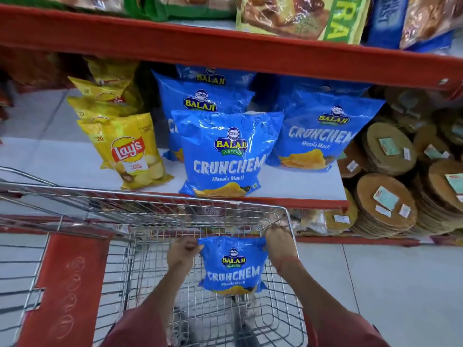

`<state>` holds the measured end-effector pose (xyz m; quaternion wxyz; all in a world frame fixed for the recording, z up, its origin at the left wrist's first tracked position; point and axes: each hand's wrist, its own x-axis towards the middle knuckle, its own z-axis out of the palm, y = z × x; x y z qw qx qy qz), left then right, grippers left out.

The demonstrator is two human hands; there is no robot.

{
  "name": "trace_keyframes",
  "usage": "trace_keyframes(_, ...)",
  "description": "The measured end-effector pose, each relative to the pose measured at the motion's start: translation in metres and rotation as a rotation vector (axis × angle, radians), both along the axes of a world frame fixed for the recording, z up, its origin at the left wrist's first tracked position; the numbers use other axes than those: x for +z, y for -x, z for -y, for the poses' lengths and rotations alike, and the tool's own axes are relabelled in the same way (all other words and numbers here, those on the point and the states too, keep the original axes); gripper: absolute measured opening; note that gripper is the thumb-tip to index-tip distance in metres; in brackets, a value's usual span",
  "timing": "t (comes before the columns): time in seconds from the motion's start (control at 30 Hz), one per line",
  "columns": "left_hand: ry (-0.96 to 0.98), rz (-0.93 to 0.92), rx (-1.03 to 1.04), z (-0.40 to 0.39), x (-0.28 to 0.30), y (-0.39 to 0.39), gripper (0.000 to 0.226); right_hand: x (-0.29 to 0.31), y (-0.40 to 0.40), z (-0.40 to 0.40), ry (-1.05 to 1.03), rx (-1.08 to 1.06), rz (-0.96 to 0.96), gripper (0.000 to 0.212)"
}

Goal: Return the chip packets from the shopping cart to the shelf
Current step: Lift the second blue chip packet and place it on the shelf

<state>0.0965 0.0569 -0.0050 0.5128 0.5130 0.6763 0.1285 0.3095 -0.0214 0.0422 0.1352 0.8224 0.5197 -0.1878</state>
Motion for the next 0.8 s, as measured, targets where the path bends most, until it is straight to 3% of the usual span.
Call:
trace_keyframes(0.1, -0.034, 0.066, 0.017, 0.005, 0.007, 0.013, 0.026, 0.012, 0.004, 0.014, -0.04, -0.083, -0.11, 0.021)
trace_keyframes(0.2, -0.093, 0.169, 0.055, 0.01, 0.022, 0.027, 0.036, 0.026, 0.008, 0.032, -0.209, -0.186, -0.252, 0.017)
trace_keyframes(0.33, -0.2, 0.356, 0.156, 0.016, 0.059, 0.038, 0.02, 0.052, 0.006, 0.046, -0.526, -0.255, -0.439, 0.009)
trace_keyframes(0.6, -0.512, 0.542, 0.204, 0.007, 0.172, 0.017, 0.018, 0.149, -0.02, 0.04, -0.993, -0.496, -1.203, 0.008)
trace_keyframes(0.8, -0.641, 0.694, 0.229, 0.002, 0.231, -0.023, 0.019, 0.2, -0.053, 0.029, -1.221, -0.418, -1.234, 0.013)
